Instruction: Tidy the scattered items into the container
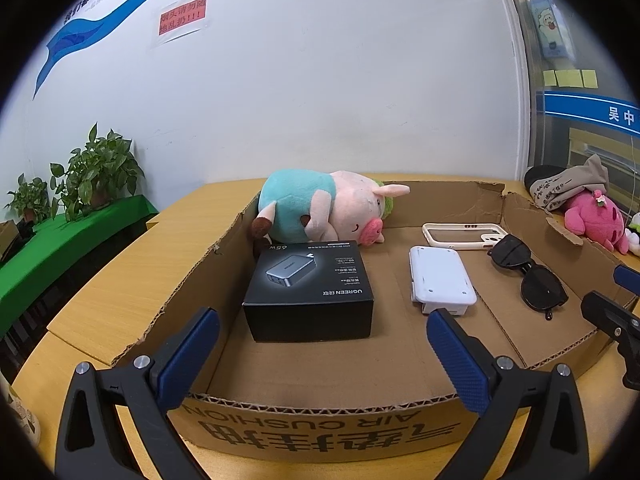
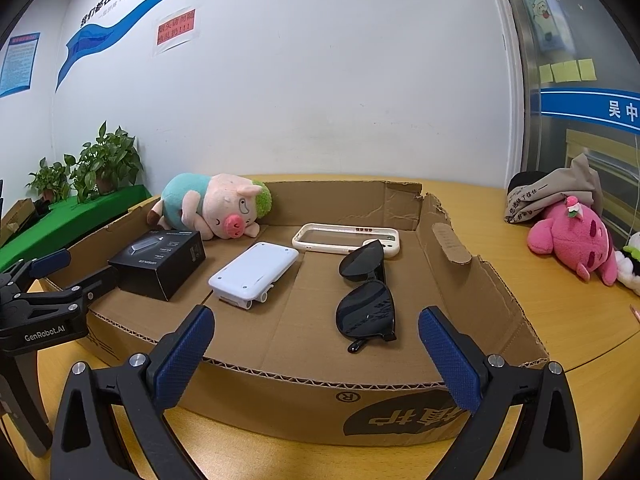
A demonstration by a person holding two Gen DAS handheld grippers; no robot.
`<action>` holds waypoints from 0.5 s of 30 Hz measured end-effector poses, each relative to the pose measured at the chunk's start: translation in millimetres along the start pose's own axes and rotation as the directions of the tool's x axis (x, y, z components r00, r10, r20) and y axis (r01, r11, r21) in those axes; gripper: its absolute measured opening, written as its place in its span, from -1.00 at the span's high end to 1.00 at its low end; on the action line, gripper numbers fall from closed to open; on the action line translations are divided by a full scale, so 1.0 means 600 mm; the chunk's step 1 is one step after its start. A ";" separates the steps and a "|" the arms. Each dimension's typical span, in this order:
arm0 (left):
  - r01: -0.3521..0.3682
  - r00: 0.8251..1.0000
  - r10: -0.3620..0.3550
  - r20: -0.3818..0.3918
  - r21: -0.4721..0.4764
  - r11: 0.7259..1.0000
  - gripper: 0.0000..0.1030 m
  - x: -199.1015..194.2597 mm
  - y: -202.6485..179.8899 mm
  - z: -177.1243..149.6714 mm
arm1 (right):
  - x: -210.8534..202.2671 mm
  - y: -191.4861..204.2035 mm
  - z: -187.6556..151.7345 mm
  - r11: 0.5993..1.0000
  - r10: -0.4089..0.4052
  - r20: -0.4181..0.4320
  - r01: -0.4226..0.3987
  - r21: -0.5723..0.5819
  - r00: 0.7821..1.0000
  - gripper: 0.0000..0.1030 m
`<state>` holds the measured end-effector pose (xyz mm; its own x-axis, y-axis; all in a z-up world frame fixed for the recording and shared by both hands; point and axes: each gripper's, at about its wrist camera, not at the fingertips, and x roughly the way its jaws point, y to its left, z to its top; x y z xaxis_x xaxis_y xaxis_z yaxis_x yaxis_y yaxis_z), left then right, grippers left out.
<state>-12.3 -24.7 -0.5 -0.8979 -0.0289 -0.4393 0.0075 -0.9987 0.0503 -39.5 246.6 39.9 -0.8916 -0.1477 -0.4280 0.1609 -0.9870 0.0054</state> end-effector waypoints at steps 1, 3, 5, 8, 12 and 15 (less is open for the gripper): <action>-0.001 1.000 0.001 0.001 0.001 1.000 -1.00 0.000 0.000 0.000 | 0.000 0.000 0.000 1.000 0.000 0.000 0.000 0.001 1.000 -0.99; 0.000 1.000 0.000 0.003 -0.001 1.000 -1.00 0.001 0.000 0.000 | 0.001 -0.001 0.001 1.000 0.002 0.001 -0.002 0.002 1.000 -0.99; 0.001 1.000 -0.001 0.005 -0.003 1.000 -1.00 0.001 0.000 0.000 | 0.001 -0.002 0.000 1.000 0.004 0.003 -0.004 0.002 1.000 -0.99; -0.002 1.000 0.002 0.004 -0.005 1.000 -1.00 0.000 0.001 -0.001 | 0.001 -0.001 0.000 1.000 0.001 0.004 -0.001 0.000 1.000 -0.99; -0.012 1.000 0.012 -0.001 -0.007 1.000 -1.00 0.001 0.002 -0.001 | 0.002 0.000 0.000 1.000 -0.002 0.003 0.002 -0.001 1.000 -0.99; 0.000 1.000 0.000 0.006 -0.007 1.000 -1.00 -0.002 0.003 -0.001 | 0.002 -0.001 0.001 1.000 -0.001 0.005 0.001 -0.001 1.000 -0.99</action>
<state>-10.9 -26.7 -0.4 -0.9006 -0.0283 -0.4336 0.0100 -0.9990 0.0443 -40.7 247.1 39.8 -0.8939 -0.1473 -0.4235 0.1606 -0.9870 0.0044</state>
